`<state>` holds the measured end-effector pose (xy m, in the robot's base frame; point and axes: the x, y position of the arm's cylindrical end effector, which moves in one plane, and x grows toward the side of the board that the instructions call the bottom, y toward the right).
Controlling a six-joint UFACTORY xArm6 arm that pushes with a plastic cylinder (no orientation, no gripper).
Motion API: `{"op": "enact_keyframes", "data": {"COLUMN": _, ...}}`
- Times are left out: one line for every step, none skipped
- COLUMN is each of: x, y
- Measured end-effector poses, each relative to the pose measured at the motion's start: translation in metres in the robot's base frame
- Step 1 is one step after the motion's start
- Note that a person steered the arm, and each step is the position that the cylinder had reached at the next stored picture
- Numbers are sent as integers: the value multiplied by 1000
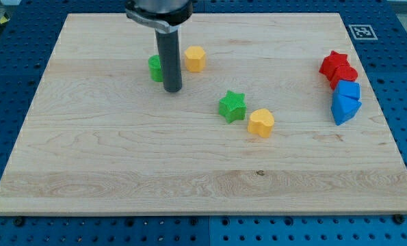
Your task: Nudge the green circle top a bit
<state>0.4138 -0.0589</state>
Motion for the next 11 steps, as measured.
{"op": "enact_keyframes", "data": {"x": 6, "y": -26}}
{"op": "enact_keyframes", "data": {"x": -11, "y": -51}}
{"op": "enact_keyframes", "data": {"x": -15, "y": -34}}
{"op": "enact_keyframes", "data": {"x": -15, "y": -16}}
{"op": "enact_keyframes", "data": {"x": -15, "y": -15}}
{"op": "enact_keyframes", "data": {"x": -11, "y": -26}}
{"op": "enact_keyframes", "data": {"x": -15, "y": -33}}
{"op": "enact_keyframes", "data": {"x": -20, "y": -32}}
{"op": "enact_keyframes", "data": {"x": -26, "y": -30}}
{"op": "enact_keyframes", "data": {"x": -31, "y": -30}}
{"op": "enact_keyframes", "data": {"x": -32, "y": -31}}
